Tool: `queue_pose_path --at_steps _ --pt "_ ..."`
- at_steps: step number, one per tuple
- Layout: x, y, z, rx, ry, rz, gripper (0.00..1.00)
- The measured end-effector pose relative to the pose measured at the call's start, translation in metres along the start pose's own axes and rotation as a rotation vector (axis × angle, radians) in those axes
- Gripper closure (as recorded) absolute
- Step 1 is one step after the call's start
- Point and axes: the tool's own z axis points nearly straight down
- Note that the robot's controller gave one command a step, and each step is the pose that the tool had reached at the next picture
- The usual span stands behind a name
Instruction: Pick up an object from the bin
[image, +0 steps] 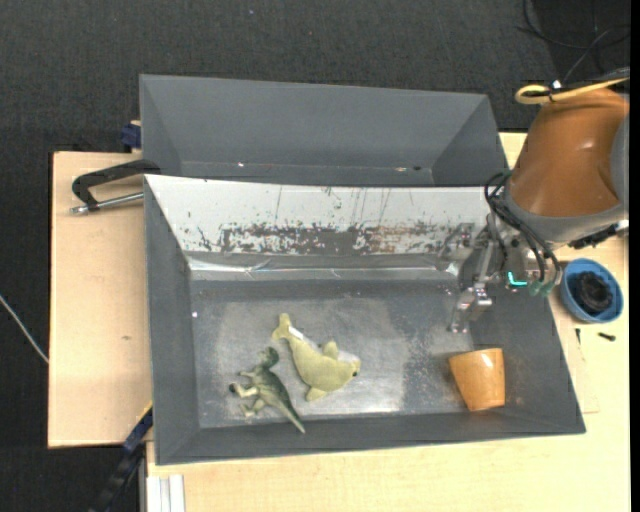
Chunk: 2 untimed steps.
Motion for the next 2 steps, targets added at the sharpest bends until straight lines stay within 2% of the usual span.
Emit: queue_pose_path --at_steps 1,2 --pt "0.036 0.107 0.054 -0.004 0.0 0.049 0.0" --pt "0.068 0.161 0.11 0.001 -0.011 -0.138 0.0"
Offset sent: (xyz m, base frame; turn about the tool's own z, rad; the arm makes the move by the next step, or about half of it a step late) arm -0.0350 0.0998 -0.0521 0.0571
